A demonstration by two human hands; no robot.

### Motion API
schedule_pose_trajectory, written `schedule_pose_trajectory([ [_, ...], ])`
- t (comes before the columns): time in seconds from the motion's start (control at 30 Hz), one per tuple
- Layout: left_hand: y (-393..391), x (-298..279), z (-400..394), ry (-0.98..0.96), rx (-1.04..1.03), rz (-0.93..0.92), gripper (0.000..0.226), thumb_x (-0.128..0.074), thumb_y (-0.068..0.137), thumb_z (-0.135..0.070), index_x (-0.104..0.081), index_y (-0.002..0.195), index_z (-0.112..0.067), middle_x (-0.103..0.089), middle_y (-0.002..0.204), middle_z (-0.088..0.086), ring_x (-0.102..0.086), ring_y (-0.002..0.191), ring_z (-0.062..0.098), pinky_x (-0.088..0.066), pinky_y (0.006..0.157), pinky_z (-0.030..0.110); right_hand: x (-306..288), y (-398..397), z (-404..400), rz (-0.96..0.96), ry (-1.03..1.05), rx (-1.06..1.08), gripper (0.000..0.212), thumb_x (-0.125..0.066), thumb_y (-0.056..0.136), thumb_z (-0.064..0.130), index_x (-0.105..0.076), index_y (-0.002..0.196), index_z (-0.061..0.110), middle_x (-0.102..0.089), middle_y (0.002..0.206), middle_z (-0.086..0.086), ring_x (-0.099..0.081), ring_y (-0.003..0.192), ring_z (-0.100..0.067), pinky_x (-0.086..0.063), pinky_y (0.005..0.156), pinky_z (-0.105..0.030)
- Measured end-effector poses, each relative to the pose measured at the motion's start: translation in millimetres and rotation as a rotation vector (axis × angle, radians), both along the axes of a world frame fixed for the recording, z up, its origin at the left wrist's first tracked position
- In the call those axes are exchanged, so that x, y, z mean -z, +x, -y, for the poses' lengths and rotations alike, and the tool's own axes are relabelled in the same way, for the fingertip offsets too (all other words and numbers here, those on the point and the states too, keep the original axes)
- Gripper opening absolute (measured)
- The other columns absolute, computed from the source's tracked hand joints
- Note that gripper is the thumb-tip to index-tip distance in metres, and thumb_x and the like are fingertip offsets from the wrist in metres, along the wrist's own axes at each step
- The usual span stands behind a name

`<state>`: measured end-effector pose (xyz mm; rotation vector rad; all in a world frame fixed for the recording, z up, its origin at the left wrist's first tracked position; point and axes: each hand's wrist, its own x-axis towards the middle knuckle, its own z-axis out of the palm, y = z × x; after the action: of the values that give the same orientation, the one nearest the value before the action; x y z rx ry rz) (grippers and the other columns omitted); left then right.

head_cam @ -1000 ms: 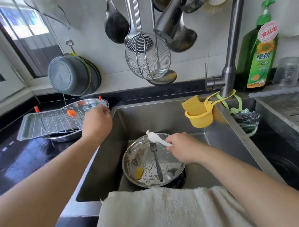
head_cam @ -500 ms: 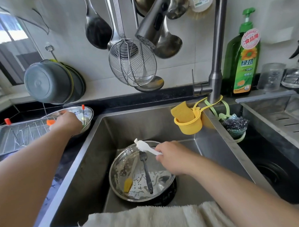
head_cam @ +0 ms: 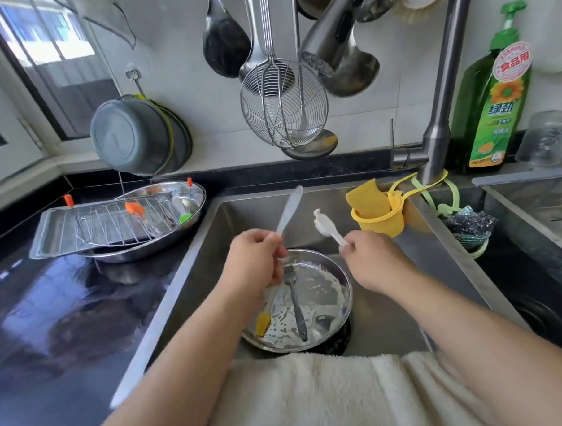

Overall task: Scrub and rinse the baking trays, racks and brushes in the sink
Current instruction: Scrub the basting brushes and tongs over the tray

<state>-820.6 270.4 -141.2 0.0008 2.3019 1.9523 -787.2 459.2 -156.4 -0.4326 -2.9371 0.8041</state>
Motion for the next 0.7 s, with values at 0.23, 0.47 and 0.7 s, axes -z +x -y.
schedule_pose_trajectory([
  [0.23,-10,14,10,-0.132,-0.001,-0.027,0.023,-0.051,0.107,-0.009,-0.068,0.094,-0.001,-0.062,0.071,0.006,-0.05,0.046,0.01,-0.042,0.043,0.02,-6,4,15,-0.185,0.067,-0.022,0.029,-0.037,0.107,0.034,-0.055,0.088,0.023,-0.058,0.08,0.001,-0.051,0.07,-0.018,-0.032,0.052,-0.03],
  [0.47,-9,18,1,-0.173,0.091,-0.087,0.025,-0.054,0.106,-0.014,-0.066,0.084,-0.008,-0.06,0.061,-0.002,-0.05,0.042,0.003,-0.04,0.043,0.015,-12,-1,1,-0.216,0.191,0.095,0.03,-0.041,0.106,0.033,-0.049,0.079,0.021,-0.049,0.074,0.002,-0.049,0.07,-0.029,-0.029,0.052,-0.035],
  [0.7,-10,17,3,-0.072,0.115,-0.067,0.021,-0.054,0.106,-0.008,-0.069,0.093,-0.002,-0.065,0.068,0.004,-0.057,0.051,0.006,-0.048,0.051,0.018,-9,2,11,-0.138,0.195,0.034,0.039,-0.045,0.104,0.035,-0.044,0.068,0.02,-0.053,0.073,-0.001,-0.049,0.066,-0.023,-0.033,0.051,-0.033],
])
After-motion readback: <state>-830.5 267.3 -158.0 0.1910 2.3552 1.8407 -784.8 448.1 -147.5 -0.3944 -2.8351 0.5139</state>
